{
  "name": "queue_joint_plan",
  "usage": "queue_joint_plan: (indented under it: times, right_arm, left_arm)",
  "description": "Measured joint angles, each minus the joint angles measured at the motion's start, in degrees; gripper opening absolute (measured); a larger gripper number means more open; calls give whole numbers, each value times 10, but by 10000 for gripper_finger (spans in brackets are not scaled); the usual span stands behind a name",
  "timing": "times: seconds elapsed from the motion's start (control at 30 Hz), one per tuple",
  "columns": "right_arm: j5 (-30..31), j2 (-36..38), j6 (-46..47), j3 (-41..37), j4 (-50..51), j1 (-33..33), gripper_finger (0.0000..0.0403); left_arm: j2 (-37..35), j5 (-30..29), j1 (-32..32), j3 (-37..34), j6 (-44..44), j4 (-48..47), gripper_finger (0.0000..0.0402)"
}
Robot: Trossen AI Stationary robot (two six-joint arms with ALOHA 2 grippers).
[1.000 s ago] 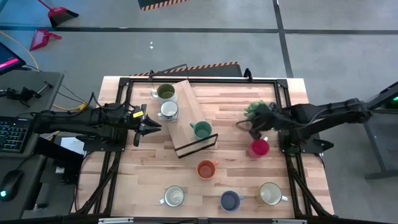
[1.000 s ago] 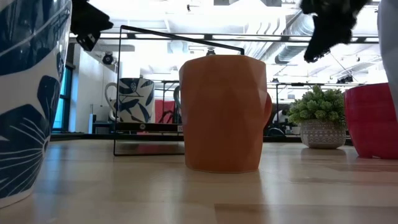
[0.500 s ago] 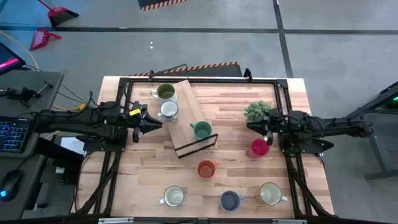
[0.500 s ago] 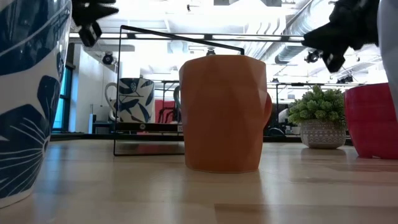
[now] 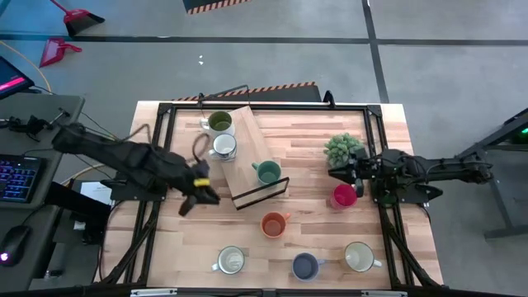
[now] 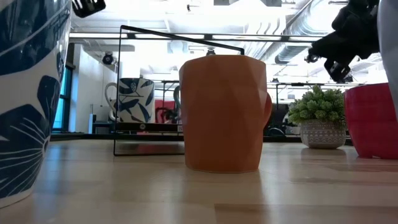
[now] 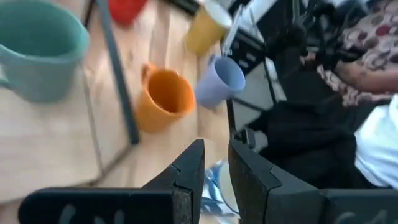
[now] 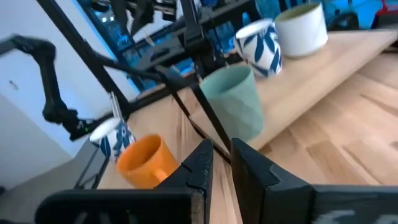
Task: Place coffee mugs
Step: Put the blue mug on the shelf
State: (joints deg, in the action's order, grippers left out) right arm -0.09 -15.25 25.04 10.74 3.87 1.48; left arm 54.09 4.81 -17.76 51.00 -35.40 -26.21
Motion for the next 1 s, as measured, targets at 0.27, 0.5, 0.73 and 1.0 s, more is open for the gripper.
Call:
queue_joint_plan:
  times: [0.27,0.5,0.73,1.0]
  right_arm:
    - [-23,0,0,0,31,0,39]
    - [-31,0,0,0,51,0,39]
    - [-32,0,-32,0,93,0,39]
    - [-32,0,-28,1,120,0,39]
  left_arm:
    - [100,37,-62,47,-174,9,67]
    - [158,106,-108,50,-362,8,127]
    - [215,108,-124,50,-438,8,164]
    - [268,133,-113,50,-442,54,164]
